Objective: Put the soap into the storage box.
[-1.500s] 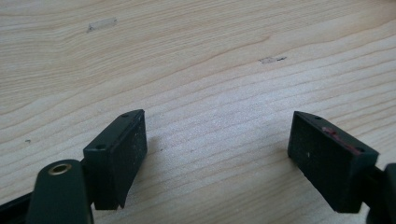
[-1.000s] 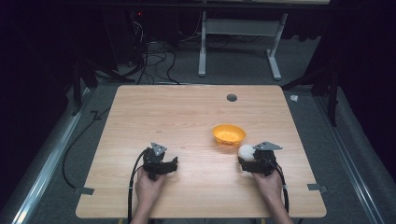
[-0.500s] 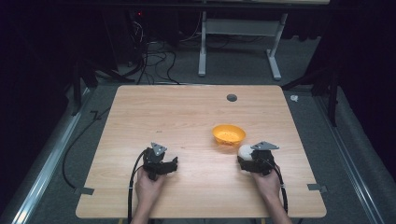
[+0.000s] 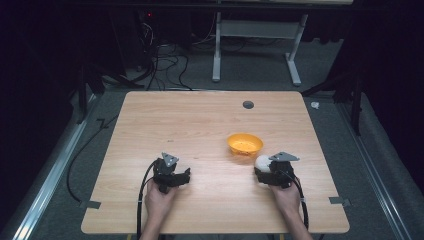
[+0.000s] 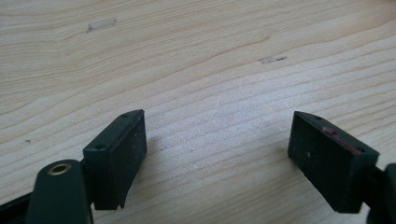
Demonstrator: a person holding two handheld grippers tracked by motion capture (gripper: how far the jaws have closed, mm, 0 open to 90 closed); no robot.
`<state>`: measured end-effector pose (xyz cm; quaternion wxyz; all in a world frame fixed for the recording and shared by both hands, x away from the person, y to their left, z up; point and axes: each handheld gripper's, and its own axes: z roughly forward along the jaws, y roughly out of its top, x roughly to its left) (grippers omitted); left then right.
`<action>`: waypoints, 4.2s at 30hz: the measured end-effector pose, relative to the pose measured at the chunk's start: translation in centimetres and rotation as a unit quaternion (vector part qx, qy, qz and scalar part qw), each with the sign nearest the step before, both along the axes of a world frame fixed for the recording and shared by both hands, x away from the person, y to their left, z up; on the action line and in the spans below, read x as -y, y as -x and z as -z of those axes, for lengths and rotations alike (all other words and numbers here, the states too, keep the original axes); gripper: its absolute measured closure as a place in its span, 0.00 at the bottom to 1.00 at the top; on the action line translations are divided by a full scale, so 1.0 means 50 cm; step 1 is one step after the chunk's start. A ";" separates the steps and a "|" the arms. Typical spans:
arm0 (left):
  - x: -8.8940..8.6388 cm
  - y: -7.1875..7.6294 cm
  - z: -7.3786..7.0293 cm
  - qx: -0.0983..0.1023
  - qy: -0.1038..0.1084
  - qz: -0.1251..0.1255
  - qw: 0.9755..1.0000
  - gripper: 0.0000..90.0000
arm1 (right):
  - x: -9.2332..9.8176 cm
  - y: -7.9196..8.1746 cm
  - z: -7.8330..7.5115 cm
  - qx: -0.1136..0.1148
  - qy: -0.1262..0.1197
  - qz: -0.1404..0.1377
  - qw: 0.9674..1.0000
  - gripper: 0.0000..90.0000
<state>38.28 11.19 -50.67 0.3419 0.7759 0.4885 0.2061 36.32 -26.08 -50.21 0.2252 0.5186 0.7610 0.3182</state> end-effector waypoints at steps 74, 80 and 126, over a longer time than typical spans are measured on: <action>0.000 0.000 0.000 0.000 0.000 0.000 1.000 0.22 | -0.016 0.026 -0.120 0.047 -0.047 -0.058 0.996 0.26; 0.000 0.000 0.000 0.000 0.000 0.000 1.000 0.22 | -0.020 0.022 -0.126 0.050 -0.048 -0.063 0.996 0.26; 0.000 0.000 0.000 0.000 0.000 0.001 1.000 0.22 | -0.070 -0.086 -0.152 0.037 -0.056 -0.072 0.995 0.26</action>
